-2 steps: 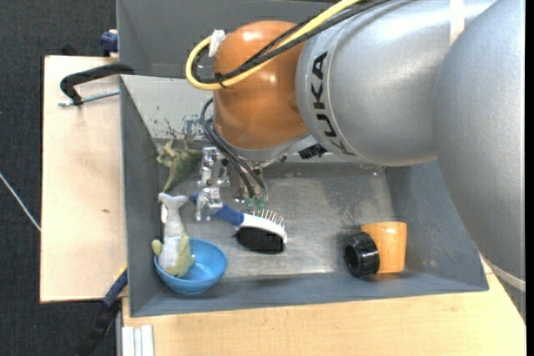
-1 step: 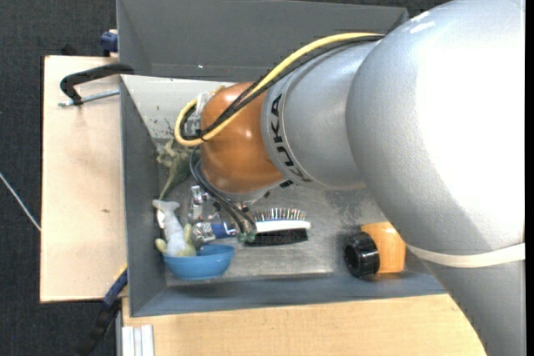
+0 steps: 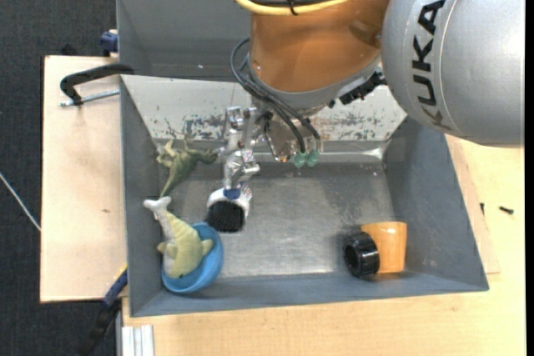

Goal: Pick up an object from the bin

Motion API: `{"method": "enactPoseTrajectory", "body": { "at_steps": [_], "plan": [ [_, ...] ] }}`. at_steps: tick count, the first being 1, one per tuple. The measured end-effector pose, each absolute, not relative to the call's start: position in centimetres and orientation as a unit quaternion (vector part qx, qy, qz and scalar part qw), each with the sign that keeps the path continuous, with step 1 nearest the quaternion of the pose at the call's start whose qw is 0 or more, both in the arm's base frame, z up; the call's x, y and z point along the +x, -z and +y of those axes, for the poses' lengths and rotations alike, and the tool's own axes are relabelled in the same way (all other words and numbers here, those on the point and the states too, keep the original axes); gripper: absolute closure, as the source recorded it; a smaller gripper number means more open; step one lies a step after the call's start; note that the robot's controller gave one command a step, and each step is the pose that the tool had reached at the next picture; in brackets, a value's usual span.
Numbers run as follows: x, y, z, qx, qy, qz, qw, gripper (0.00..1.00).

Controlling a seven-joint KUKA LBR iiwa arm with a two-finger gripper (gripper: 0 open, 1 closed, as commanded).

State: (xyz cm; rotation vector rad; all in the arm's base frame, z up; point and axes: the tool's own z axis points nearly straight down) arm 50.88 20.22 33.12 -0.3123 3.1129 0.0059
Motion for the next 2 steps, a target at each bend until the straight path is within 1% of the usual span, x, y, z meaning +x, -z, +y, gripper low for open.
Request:
{"method": "enactPoseTrajectory", "body": {
  "at_steps": [1,2],
  "plan": [
    [52.9,-24.5,21.1,-0.102,-0.003,0.995,0.007,1.0],
    [52.6,-23.0,20.8,-0.142,-0.002,0.99,0.004,1.0]
  ]
}}
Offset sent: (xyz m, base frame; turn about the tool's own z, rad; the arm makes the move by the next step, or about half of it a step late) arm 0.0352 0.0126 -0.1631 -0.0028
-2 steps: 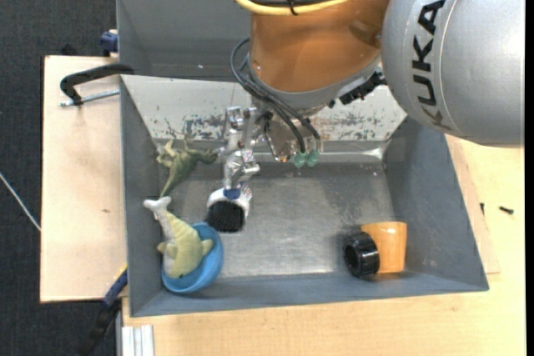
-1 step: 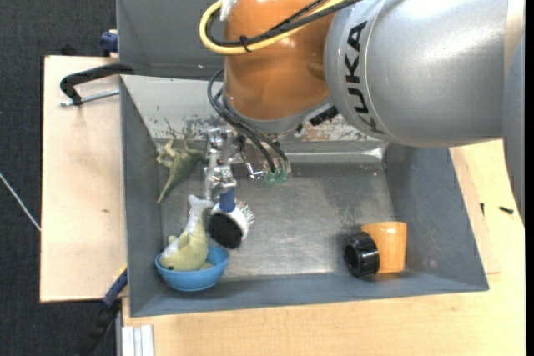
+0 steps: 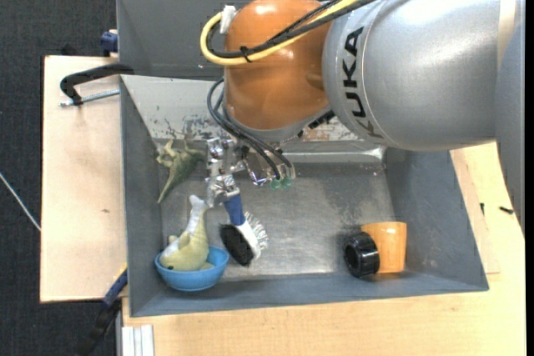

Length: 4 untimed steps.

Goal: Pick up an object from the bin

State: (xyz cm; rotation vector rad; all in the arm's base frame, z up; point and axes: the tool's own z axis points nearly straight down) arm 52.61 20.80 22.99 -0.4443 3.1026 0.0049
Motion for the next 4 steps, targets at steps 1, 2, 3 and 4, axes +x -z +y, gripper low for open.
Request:
{"method": "enactPoseTrajectory", "body": {
  "at_steps": [1,2,3,4],
  "plan": [
    [52.6,-22.9,20.8,-0.142,-0.001,0.99,0.003,0.0],
    [52.6,-22.9,20.8,-0.142,-0.001,0.99,0.003,1.0],
    [52.6,-22.9,20.8,-0.142,-0.001,0.99,0.002,0.0],
    [50.0,-18.2,21.6,-0.243,0.0,0.97,-0.001,0.0]
  ]
}}
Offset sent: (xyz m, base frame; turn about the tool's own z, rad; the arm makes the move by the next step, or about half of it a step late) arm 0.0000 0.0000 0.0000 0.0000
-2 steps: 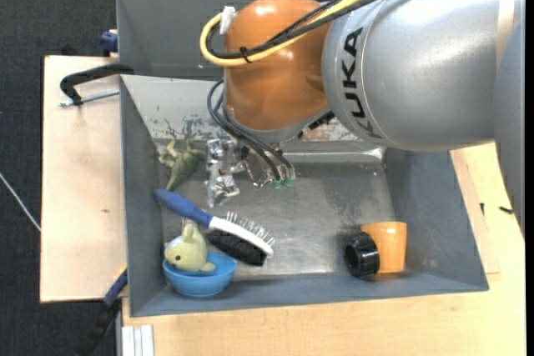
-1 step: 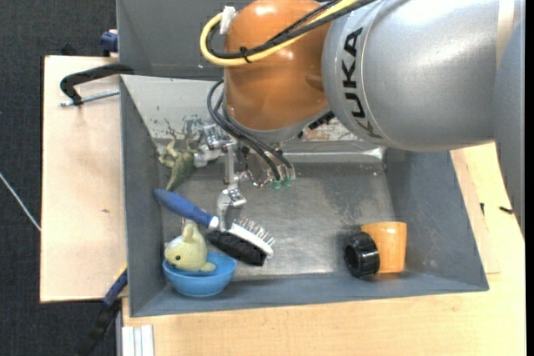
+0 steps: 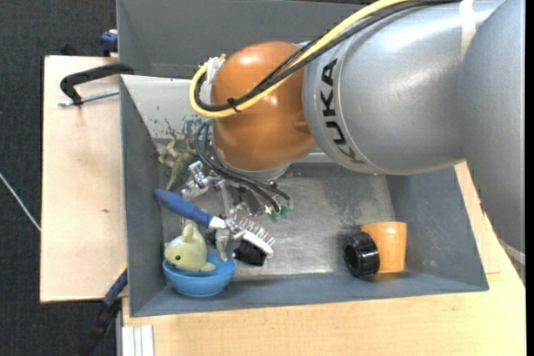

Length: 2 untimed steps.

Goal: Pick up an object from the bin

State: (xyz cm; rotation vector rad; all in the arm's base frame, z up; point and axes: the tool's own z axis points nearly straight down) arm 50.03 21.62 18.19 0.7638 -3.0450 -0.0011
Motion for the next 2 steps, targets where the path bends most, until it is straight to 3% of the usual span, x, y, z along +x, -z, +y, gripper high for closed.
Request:
{"method": "enactPoseTrajectory", "body": {
  "at_steps": [1,2],
  "plan": [
    [51.01,-9.35,21.46,0.111,0.005,-0.994,-0.009,0.0],
    [51.1,-9.42,21.73,0.112,0.008,-0.994,-0.012,1.0]
  ]
}}
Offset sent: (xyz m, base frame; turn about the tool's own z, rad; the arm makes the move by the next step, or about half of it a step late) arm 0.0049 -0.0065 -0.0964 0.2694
